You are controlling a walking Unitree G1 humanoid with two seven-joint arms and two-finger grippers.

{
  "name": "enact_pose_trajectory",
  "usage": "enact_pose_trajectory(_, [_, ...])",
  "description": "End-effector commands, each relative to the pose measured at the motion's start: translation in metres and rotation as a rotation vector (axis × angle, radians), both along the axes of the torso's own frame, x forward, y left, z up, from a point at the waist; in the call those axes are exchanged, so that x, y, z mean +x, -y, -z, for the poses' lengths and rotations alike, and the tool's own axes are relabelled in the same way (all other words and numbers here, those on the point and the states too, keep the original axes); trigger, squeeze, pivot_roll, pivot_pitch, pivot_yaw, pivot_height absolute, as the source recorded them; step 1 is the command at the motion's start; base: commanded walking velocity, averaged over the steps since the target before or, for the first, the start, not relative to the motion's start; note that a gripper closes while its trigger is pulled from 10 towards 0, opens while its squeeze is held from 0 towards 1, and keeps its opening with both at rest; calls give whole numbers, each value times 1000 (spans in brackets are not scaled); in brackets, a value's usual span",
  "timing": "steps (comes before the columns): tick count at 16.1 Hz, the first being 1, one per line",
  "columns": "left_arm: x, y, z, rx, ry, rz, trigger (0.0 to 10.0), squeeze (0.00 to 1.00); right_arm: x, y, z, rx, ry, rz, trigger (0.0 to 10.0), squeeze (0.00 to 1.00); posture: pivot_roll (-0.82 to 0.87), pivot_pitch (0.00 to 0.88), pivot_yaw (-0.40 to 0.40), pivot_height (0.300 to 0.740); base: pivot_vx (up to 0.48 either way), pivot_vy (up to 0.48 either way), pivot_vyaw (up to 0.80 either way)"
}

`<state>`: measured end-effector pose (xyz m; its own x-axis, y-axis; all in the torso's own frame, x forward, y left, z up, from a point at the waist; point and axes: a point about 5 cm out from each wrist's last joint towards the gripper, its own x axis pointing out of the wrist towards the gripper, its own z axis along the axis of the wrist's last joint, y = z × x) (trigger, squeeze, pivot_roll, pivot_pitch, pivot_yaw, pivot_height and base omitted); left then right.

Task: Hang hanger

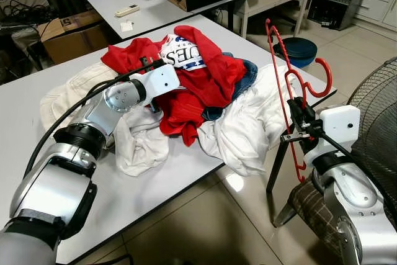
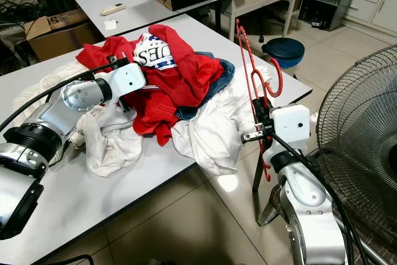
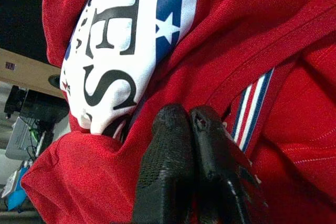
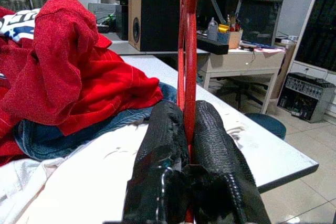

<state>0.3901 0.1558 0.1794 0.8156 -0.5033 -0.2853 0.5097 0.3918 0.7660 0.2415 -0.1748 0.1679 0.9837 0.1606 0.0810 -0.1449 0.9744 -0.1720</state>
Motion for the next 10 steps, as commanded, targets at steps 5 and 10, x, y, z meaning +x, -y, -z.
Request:
enact_pose_trajectory(5, [4, -1, -17, 2, 11, 40, 0, 0, 2, -2, -6, 3, 27, -17, 10000, 0, -120, 0, 127, 740, 0, 0, 0])
enact_pose_trajectory(10, [4, 0, -29, -53, 14, 83, 0, 0, 3, -3, -7, 4, 30, -20, 10000, 0, -113, 0, 124, 740, 0, 0, 0])
